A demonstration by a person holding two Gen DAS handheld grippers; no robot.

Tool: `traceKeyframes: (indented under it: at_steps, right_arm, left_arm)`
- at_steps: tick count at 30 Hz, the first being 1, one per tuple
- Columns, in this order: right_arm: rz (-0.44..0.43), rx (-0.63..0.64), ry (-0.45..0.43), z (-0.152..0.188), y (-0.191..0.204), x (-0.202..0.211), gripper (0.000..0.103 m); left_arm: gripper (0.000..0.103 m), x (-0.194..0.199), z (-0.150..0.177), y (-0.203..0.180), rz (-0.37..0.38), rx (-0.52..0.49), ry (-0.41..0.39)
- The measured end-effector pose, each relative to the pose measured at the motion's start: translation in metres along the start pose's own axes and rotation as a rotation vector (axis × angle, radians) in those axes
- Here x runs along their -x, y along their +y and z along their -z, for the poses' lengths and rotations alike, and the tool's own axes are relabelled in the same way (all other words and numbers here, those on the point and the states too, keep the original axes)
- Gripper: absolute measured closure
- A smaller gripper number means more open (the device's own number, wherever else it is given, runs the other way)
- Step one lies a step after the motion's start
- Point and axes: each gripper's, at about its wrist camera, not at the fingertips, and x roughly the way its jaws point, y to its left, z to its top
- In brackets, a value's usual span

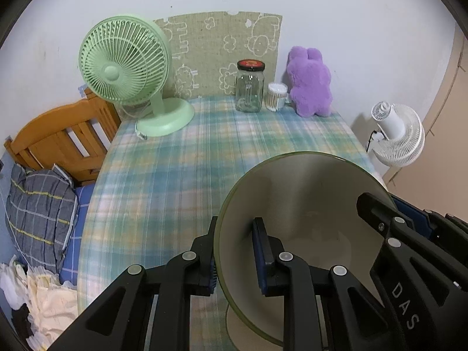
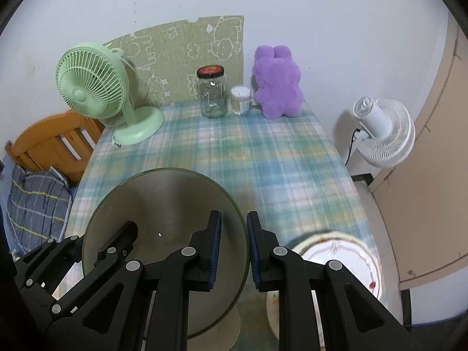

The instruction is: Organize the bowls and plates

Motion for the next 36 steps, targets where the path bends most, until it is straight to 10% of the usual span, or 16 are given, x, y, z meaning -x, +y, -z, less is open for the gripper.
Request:
traceKeyframes:
  at_steps: [36]
  right_arm:
    - [0.041,-0.051,0.171,0.084,-0.001,-0.021,0.082]
  left_arm:
    - [0.085,-0.027,0.079,0.004,0.04,0.008,0.171]
